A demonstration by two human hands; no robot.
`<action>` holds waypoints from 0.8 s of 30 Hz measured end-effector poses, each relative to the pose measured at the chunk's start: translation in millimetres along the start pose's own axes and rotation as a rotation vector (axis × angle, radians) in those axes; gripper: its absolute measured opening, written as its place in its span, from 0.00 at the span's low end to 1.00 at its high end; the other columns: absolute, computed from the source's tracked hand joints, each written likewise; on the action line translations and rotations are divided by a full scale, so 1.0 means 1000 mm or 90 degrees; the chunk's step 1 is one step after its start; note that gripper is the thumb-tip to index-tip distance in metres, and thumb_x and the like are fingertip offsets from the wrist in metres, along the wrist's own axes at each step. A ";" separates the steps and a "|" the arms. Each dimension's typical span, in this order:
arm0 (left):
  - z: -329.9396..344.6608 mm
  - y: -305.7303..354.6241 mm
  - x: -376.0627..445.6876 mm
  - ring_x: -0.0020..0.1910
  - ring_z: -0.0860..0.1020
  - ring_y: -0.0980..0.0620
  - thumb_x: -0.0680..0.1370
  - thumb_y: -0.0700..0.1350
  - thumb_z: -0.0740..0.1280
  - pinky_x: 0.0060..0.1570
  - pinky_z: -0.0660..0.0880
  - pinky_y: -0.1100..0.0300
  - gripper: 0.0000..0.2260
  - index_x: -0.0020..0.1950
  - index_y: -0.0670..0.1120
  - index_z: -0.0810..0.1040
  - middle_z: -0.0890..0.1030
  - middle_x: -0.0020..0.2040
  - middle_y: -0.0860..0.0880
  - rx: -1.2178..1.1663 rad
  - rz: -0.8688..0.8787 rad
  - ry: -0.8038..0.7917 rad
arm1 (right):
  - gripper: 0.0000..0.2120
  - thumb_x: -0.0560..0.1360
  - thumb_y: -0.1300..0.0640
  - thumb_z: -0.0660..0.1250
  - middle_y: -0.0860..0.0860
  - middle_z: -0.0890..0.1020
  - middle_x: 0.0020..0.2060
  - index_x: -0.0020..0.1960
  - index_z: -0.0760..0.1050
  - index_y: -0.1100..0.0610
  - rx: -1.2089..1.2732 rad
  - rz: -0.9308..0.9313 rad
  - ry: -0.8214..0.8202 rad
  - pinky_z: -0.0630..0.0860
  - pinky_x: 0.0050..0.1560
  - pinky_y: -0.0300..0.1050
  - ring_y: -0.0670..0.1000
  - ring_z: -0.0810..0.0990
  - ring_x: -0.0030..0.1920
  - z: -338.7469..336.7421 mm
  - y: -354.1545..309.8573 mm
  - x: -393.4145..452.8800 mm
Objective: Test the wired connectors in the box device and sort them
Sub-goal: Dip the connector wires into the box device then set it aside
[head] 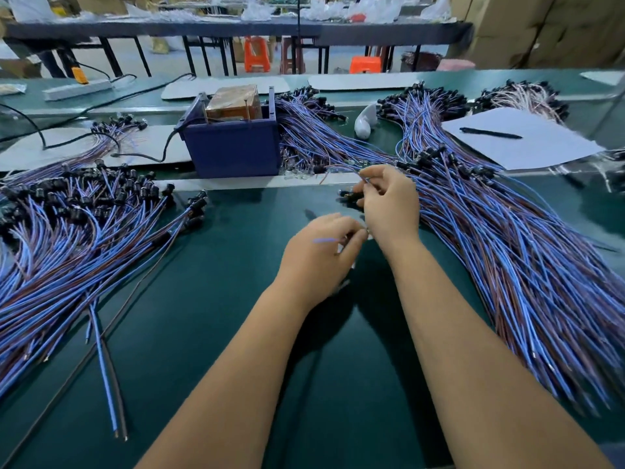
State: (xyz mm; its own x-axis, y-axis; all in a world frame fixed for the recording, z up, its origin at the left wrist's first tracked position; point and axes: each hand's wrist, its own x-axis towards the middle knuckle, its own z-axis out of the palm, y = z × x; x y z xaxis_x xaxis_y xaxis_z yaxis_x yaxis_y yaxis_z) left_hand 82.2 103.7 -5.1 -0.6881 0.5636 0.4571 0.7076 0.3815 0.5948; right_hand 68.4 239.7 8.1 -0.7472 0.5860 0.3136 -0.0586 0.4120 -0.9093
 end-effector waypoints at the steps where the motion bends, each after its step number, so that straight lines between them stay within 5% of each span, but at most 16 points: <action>1: 0.007 0.007 0.000 0.49 0.77 0.45 0.77 0.41 0.67 0.49 0.74 0.50 0.06 0.50 0.43 0.83 0.82 0.46 0.47 -0.003 0.047 -0.023 | 0.10 0.78 0.67 0.61 0.44 0.81 0.37 0.49 0.75 0.53 -0.029 -0.016 0.000 0.79 0.52 0.57 0.52 0.83 0.43 -0.011 0.000 0.005; 6: 0.040 0.042 -0.001 0.67 0.71 0.51 0.75 0.35 0.65 0.60 0.72 0.55 0.24 0.70 0.53 0.75 0.76 0.68 0.55 0.049 0.196 -0.233 | 0.11 0.78 0.67 0.61 0.45 0.82 0.39 0.50 0.77 0.53 -0.107 -0.049 0.029 0.80 0.54 0.55 0.50 0.83 0.45 -0.071 -0.005 0.030; 11: 0.049 0.045 -0.002 0.61 0.73 0.49 0.77 0.38 0.64 0.56 0.73 0.53 0.20 0.67 0.52 0.77 0.80 0.59 0.52 0.046 0.191 -0.224 | 0.15 0.76 0.62 0.60 0.54 0.81 0.56 0.60 0.78 0.52 -0.366 0.012 0.072 0.73 0.58 0.55 0.60 0.76 0.58 -0.105 0.004 0.037; 14: 0.039 0.038 0.000 0.54 0.78 0.43 0.76 0.38 0.66 0.54 0.73 0.48 0.13 0.57 0.47 0.83 0.83 0.52 0.47 0.034 0.152 -0.121 | 0.17 0.77 0.59 0.61 0.58 0.77 0.60 0.63 0.76 0.52 -0.439 -0.006 0.096 0.68 0.61 0.53 0.62 0.71 0.62 -0.092 0.002 0.027; 17: 0.020 0.018 0.006 0.50 0.80 0.42 0.72 0.39 0.65 0.53 0.74 0.47 0.10 0.48 0.45 0.85 0.84 0.50 0.46 0.090 0.056 0.089 | 0.15 0.77 0.59 0.62 0.56 0.78 0.58 0.61 0.78 0.52 -0.435 -0.100 0.070 0.65 0.59 0.49 0.59 0.71 0.60 -0.056 -0.007 0.014; 21: -0.019 -0.028 0.003 0.62 0.72 0.42 0.74 0.39 0.65 0.59 0.65 0.52 0.11 0.53 0.46 0.84 0.79 0.60 0.47 0.221 -0.210 0.261 | 0.11 0.76 0.62 0.63 0.55 0.80 0.51 0.55 0.80 0.56 -0.300 -0.174 -0.045 0.69 0.58 0.50 0.56 0.75 0.54 0.002 -0.019 -0.008; 24: -0.046 -0.055 -0.004 0.69 0.64 0.41 0.75 0.40 0.63 0.66 0.61 0.49 0.15 0.59 0.48 0.81 0.73 0.69 0.47 0.255 -0.354 0.321 | 0.09 0.76 0.62 0.62 0.48 0.77 0.39 0.52 0.80 0.56 -0.112 -0.099 -0.215 0.72 0.48 0.46 0.50 0.75 0.42 0.043 -0.030 -0.026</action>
State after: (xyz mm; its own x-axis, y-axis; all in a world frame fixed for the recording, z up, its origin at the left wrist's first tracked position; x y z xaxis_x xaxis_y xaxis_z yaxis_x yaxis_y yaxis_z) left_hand 38.7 46.9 -9.0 -0.8748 -0.1407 0.4636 0.1828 0.7902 0.5849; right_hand 61.4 182.6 15.1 -0.9155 0.2570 0.3095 -0.0962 0.6073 -0.7887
